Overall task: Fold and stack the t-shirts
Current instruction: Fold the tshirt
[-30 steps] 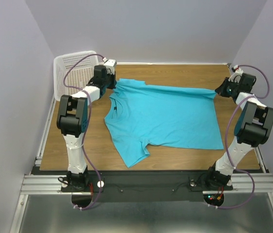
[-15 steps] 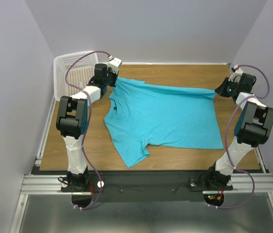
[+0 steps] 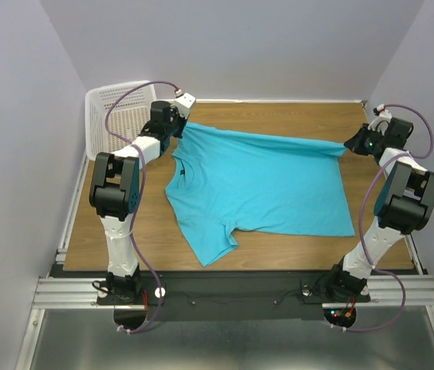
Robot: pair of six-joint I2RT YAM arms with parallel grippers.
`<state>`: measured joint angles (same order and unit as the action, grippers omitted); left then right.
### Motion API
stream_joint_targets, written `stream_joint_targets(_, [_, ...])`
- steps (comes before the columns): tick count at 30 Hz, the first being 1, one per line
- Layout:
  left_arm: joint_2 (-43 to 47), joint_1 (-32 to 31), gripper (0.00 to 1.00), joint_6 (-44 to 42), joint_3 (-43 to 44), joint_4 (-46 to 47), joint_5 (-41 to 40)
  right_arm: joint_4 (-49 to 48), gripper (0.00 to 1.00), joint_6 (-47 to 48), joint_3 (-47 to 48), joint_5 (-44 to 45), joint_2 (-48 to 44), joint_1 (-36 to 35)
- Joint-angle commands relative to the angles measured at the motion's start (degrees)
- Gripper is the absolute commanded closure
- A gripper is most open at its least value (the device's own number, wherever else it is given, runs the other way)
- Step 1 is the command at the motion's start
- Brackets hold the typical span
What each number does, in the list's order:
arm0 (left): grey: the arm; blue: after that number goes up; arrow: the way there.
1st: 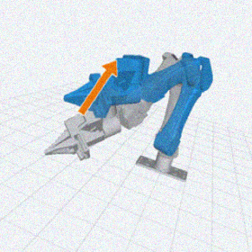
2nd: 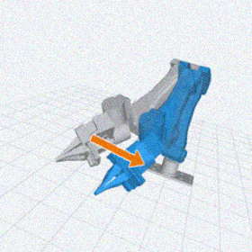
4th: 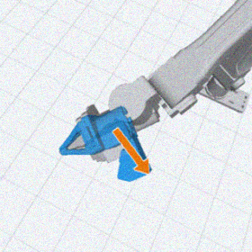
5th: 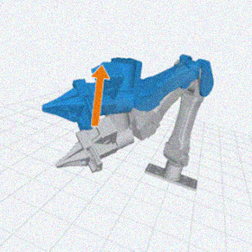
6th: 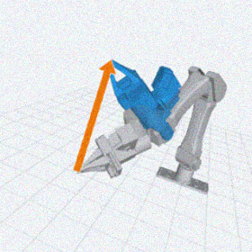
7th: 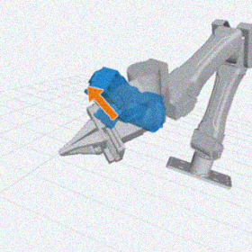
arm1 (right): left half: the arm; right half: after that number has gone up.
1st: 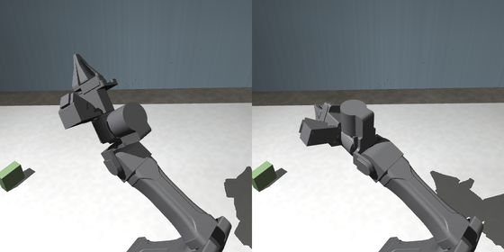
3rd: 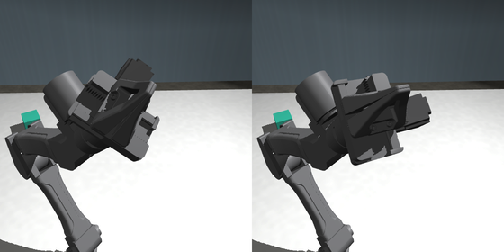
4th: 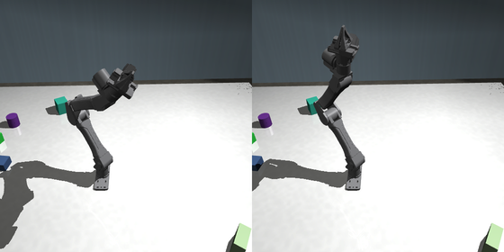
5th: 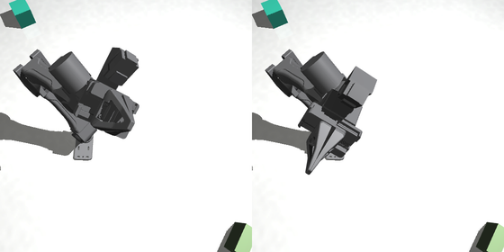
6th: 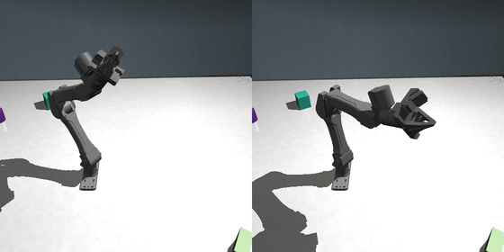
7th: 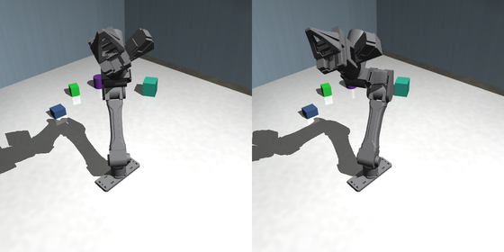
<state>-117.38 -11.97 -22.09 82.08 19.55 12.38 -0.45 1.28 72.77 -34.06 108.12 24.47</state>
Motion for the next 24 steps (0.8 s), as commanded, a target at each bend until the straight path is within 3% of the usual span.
stream_joint_targets(1, [3.12, 0.1, 1.0, -2.69, -0.78, 3.3, -0.87, -2.36, 0.99, 0.65, 0.88, -4.69, -0.71, 0.76])
stream_joint_targets(24, [7.7, -2.36, 1.0, -9.73, -8.52, 7.61, -4.73, -2.36, 0.99, 2.76, -1.84, -2.85, -1.15, 0.76])
